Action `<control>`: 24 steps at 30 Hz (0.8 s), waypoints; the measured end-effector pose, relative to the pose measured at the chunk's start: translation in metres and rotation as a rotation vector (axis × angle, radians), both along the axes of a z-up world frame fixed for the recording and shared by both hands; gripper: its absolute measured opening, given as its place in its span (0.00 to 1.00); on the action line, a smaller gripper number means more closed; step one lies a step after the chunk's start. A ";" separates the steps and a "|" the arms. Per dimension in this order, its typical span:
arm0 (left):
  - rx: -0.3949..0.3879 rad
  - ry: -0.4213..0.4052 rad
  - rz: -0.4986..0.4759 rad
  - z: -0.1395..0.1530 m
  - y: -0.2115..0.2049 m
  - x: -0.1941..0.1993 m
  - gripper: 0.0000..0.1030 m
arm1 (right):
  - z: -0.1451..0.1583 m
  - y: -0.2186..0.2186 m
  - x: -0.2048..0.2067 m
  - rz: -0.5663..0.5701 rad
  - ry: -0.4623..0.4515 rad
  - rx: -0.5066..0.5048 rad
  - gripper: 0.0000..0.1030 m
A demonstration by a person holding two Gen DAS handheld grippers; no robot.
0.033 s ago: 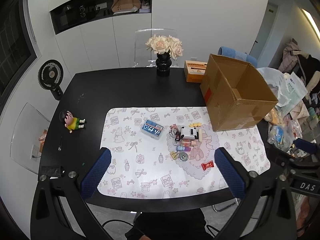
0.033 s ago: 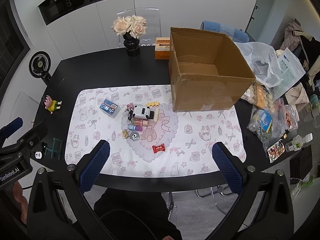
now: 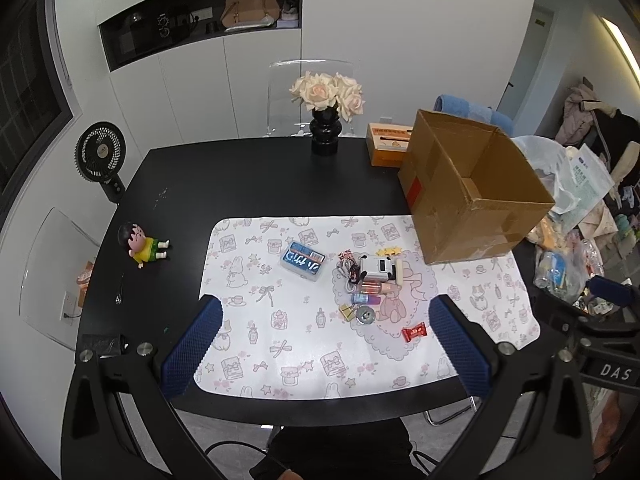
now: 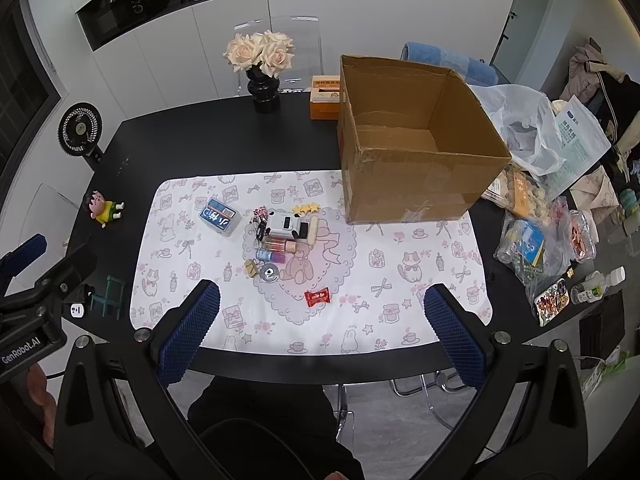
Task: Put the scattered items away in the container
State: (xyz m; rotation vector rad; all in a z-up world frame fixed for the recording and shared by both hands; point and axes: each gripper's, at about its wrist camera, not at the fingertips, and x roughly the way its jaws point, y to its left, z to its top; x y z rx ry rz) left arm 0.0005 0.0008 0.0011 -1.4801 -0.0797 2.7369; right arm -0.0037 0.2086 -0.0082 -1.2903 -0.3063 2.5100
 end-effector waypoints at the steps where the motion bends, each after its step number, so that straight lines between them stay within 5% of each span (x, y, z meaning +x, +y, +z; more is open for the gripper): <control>1: 0.003 0.003 0.000 0.001 0.000 0.000 1.00 | 0.000 0.000 0.000 0.000 0.001 0.000 1.00; 24: 0.038 0.036 0.000 0.004 0.000 0.005 1.00 | 0.012 0.000 0.010 0.032 0.038 0.012 1.00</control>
